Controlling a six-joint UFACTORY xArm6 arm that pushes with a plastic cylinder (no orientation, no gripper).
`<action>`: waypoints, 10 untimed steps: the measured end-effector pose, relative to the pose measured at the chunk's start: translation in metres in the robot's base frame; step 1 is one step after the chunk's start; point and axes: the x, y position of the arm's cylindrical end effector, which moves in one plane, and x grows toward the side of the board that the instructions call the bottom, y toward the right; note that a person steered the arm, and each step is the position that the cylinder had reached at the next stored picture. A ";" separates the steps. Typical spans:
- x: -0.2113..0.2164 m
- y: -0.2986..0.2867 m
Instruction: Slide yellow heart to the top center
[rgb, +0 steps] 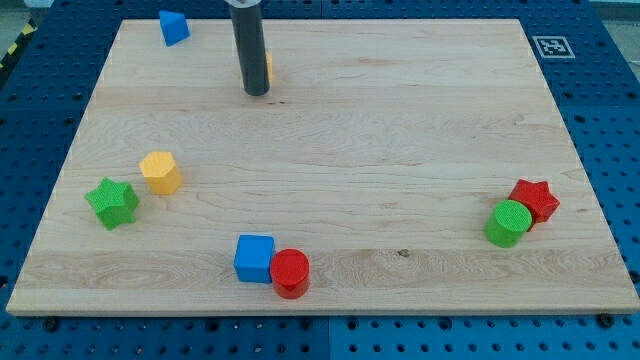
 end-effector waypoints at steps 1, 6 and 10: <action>-0.016 -0.019; -0.036 0.038; -0.020 0.086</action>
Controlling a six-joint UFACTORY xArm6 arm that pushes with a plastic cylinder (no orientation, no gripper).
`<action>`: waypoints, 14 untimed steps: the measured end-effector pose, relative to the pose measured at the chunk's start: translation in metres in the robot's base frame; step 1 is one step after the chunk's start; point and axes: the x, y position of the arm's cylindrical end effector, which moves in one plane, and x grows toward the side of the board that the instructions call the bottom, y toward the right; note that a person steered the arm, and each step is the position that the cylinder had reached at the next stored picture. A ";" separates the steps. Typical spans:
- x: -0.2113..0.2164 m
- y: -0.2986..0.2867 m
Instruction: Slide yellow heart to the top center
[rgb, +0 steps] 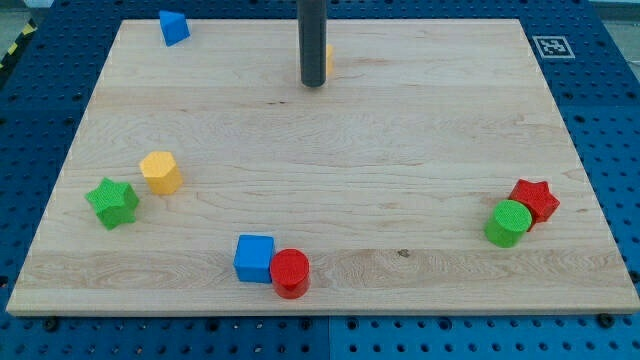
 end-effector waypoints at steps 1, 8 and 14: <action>-0.012 0.022; -0.050 0.010; -0.060 0.080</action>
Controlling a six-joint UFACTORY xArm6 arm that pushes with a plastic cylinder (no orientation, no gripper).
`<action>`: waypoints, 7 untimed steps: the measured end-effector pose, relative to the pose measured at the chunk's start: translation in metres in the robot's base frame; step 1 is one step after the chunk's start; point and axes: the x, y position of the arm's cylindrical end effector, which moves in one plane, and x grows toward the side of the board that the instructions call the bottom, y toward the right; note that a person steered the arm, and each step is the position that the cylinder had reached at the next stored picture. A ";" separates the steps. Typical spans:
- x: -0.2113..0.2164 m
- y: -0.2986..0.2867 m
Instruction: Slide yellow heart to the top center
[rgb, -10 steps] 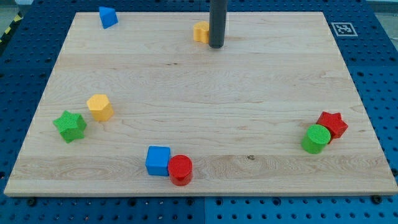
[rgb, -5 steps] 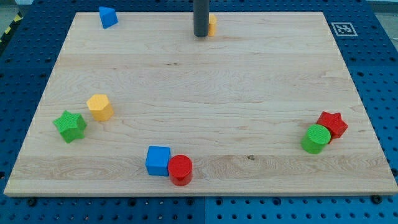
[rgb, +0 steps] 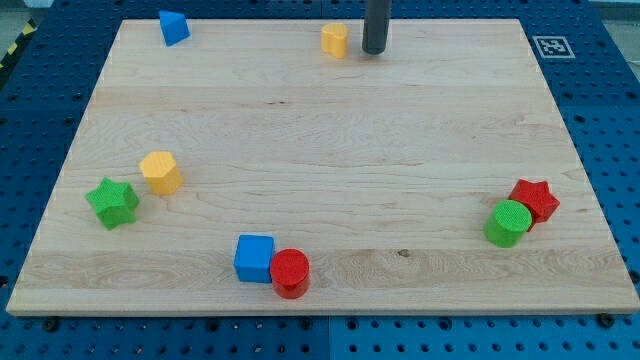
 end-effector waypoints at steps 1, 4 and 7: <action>0.000 -0.009; -0.012 -0.044; -0.024 -0.058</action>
